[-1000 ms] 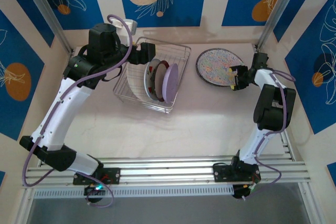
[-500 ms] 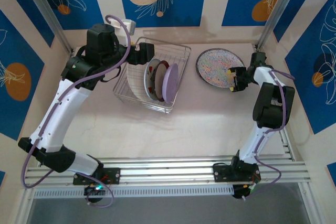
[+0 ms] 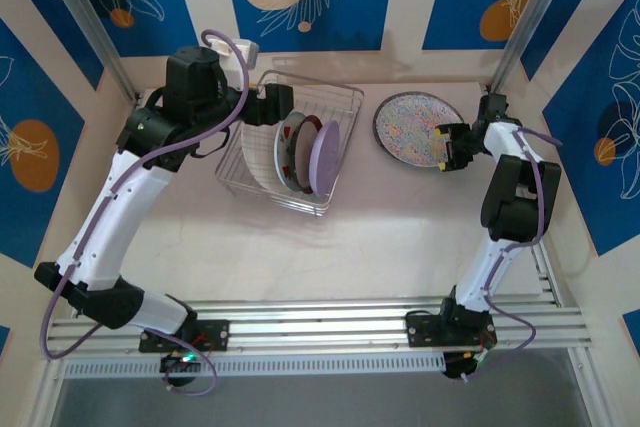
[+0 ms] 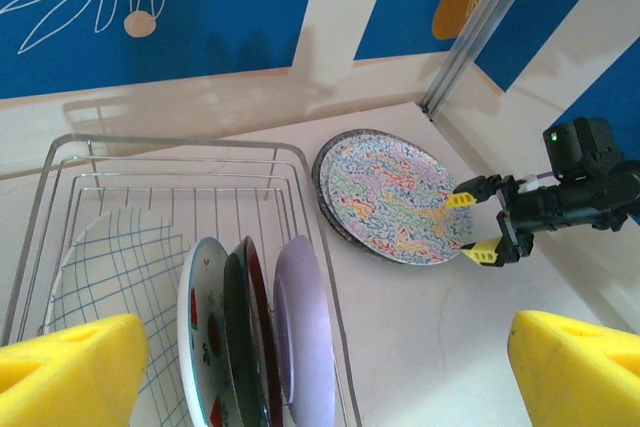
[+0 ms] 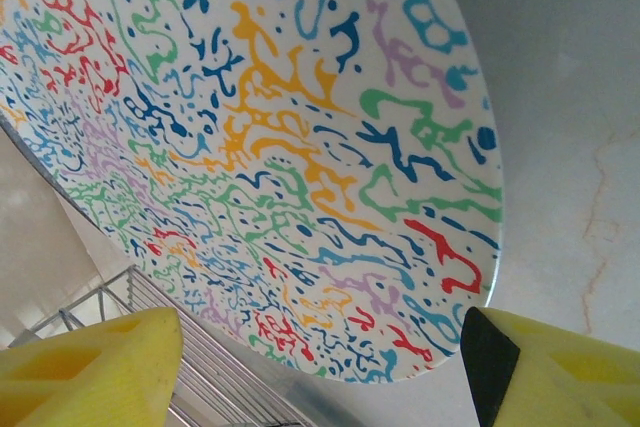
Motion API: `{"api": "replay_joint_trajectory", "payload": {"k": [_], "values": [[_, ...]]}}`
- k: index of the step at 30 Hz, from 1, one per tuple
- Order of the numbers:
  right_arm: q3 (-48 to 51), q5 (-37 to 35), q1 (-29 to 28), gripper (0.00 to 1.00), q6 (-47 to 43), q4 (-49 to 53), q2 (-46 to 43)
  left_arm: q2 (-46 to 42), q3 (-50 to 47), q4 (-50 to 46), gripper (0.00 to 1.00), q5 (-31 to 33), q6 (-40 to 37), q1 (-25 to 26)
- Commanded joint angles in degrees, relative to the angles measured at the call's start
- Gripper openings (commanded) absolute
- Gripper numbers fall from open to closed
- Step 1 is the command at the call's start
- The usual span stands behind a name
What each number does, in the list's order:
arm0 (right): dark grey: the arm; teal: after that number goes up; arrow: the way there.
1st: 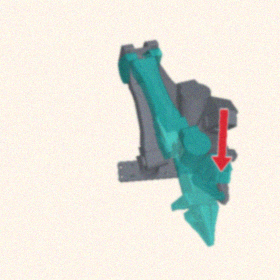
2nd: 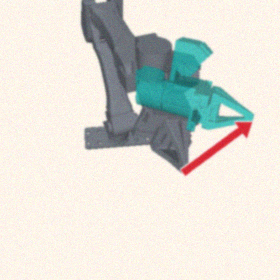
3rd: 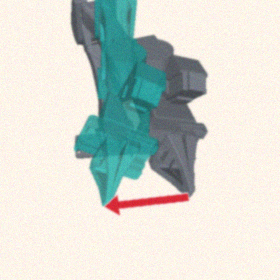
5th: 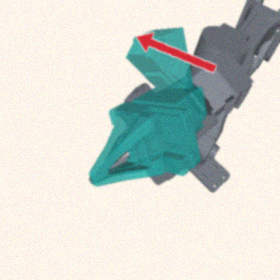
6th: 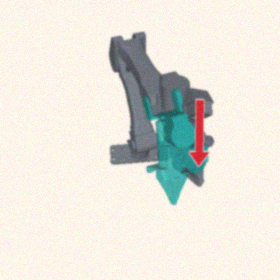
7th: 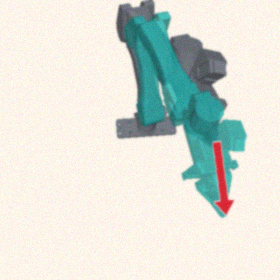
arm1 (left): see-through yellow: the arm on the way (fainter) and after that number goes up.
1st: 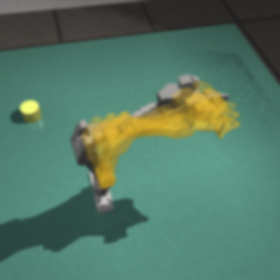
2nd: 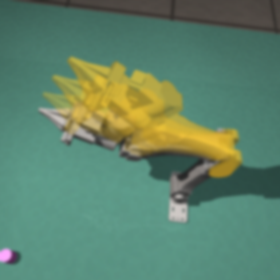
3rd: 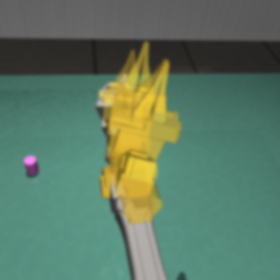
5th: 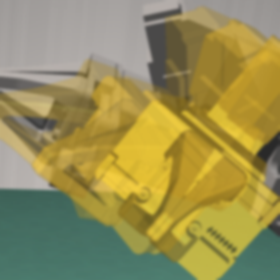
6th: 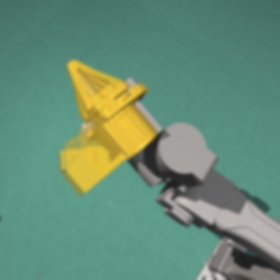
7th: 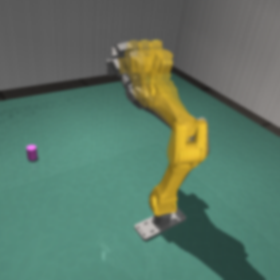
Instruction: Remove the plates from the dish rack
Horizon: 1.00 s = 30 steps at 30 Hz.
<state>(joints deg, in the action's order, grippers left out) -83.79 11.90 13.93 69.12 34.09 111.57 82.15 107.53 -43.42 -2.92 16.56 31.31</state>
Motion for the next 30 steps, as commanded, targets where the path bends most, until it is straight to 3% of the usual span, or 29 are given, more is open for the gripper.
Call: {"api": "replay_joint_trajectory", "payload": {"k": [1,9,14,21,25,30], "values": [[-2.0,-1.4,-0.4,0.75,0.7,2.7,-0.4,0.1,2.4,-3.0,0.92,1.3,0.6,0.7],[-6.9,-11.9,-3.4,0.75,-2.7,6.5,-10.5,3.5,8.3,-12.7,0.93,6.4,0.7,-0.7],[-7.1,-13.7,-7.7,0.75,-8.4,-1.5,-19.9,8.5,13.3,-20.6,0.92,2.5,1.4,-6.5],[-1.0,-3.1,-15.4,0.75,-14.9,-21.3,-30.7,14.8,15.0,-24.9,0.86,-8.9,2.1,-17.6],[2.2,1.2,-21.7,0.75,-17.6,-25.7,-35.2,18.5,16.3,-25.2,0.83,-12.2,-0.7,-20.0],[7.3,8.7,-25.0,0.75,-17.5,-28.8,-39.9,23.6,19.1,-28.8,0.76,-13.6,-4.4,-21.8]]}}
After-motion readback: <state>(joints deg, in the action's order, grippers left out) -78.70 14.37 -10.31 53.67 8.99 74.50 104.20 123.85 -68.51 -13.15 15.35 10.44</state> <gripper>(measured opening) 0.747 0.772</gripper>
